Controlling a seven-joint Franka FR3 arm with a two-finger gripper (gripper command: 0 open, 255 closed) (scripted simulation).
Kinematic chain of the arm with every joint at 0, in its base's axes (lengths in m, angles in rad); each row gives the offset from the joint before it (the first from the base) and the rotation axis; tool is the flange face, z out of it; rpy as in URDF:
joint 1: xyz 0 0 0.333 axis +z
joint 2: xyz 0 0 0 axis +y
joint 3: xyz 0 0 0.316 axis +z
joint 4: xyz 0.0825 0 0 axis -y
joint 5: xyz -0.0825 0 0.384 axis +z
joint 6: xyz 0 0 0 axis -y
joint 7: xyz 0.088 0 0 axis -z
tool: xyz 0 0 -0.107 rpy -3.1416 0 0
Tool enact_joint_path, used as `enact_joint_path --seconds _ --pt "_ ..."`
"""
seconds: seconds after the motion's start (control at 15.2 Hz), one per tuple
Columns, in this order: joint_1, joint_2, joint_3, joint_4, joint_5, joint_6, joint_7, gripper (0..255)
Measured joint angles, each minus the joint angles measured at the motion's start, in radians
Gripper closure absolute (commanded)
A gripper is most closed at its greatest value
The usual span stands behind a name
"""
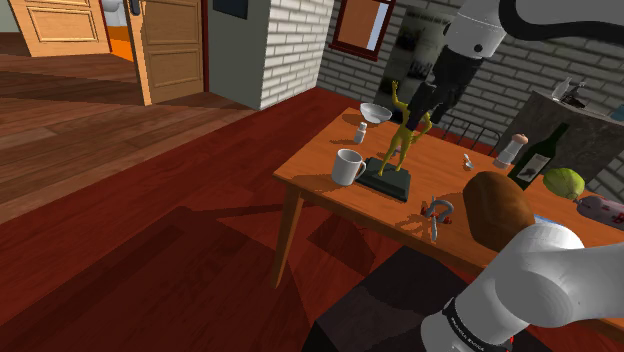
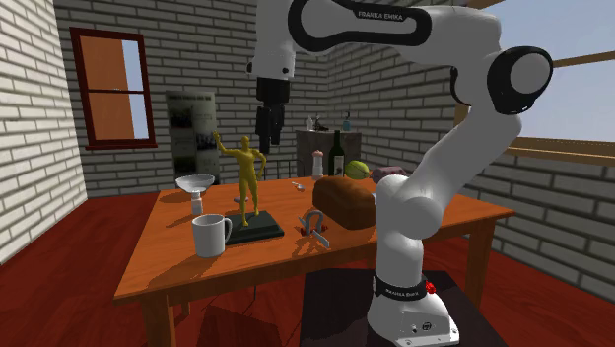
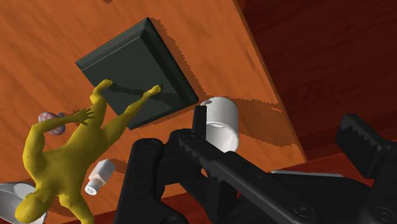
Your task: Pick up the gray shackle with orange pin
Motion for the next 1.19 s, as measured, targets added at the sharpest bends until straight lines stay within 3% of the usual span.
enact_joint_path --seconds 0.2,0.66,1.19 --pt "0.000 -0.017 -0.019 -0.038 -0.009 0.018 -0.023 0" --pt "-0.020 -0.168 -0.140 -0.260 -0.081 0.073 -0.169 0" --pt "-0.095 -0.273 -0.326 -0.464 -0.229 0.157 -0.362 0"
